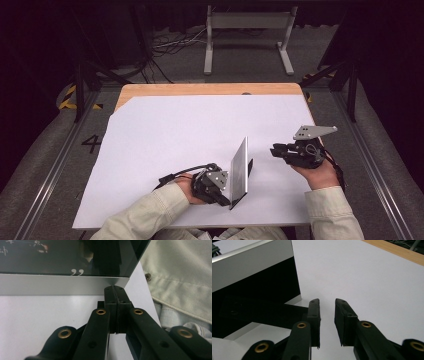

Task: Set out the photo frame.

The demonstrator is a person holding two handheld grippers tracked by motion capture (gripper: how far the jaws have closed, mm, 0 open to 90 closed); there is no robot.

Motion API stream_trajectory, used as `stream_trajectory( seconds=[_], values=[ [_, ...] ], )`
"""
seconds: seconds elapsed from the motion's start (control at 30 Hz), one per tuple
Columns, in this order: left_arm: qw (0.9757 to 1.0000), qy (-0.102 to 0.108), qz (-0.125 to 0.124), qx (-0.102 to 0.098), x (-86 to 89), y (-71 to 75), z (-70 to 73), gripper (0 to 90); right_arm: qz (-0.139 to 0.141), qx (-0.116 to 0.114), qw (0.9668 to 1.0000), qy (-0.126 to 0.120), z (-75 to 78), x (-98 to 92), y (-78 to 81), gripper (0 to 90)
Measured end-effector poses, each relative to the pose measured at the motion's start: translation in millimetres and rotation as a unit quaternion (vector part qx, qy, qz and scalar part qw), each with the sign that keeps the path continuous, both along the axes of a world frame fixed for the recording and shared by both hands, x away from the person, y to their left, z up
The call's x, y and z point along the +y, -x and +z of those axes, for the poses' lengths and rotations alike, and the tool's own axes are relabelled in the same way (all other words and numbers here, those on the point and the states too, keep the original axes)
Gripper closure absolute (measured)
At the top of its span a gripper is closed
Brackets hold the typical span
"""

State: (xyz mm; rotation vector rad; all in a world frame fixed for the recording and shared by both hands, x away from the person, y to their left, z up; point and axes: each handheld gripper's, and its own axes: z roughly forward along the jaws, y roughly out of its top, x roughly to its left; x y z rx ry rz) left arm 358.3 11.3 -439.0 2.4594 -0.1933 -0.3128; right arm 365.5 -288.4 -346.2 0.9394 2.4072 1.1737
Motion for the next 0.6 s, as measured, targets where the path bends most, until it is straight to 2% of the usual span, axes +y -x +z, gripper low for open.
stream_trajectory(
  seconds=[0.6],
  values=[
    [1.0000,0.007,0.001,0.003,-18.1,6.7,-3.2,90.0,-0.003,0.002,1.0000,-0.004,1.0,-1.9,0.7,73.2]
  ],
)
